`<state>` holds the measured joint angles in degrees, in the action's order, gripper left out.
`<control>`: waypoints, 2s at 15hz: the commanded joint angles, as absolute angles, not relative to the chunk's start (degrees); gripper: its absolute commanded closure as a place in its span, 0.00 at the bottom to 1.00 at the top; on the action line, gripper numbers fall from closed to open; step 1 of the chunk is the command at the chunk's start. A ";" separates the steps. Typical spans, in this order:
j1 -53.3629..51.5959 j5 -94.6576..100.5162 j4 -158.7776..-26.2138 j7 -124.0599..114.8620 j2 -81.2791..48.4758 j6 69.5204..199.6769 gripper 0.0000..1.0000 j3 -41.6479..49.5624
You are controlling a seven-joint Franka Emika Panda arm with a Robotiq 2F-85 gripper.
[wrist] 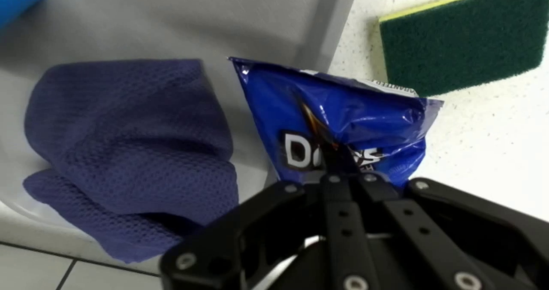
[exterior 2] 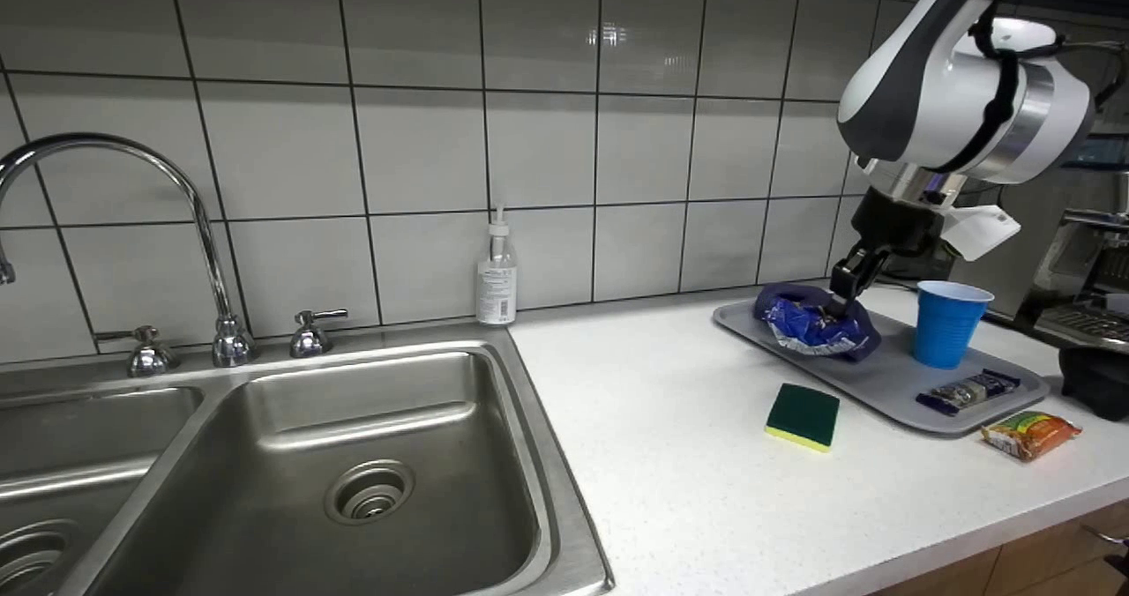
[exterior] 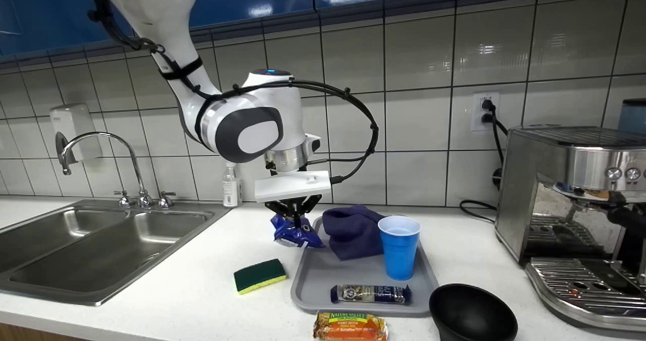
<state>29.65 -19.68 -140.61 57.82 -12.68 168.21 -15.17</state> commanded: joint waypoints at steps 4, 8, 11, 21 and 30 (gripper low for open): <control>29.18 -16.87 -143.21 56.55 -10.72 169.54 1.00 -10.78; 28.07 -14.23 -143.37 54.71 -11.59 170.63 1.00 -7.60; 26.86 -12.10 -143.39 53.03 -12.15 171.52 1.00 -5.19; 19.61 -6.56 -142.70 45.66 -15.60 174.08 1.00 2.50; 12.32 -6.49 -142.25 42.82 -18.05 175.85 1.00 8.86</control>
<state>14.68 -7.70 -142.73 44.86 -17.44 174.65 6.59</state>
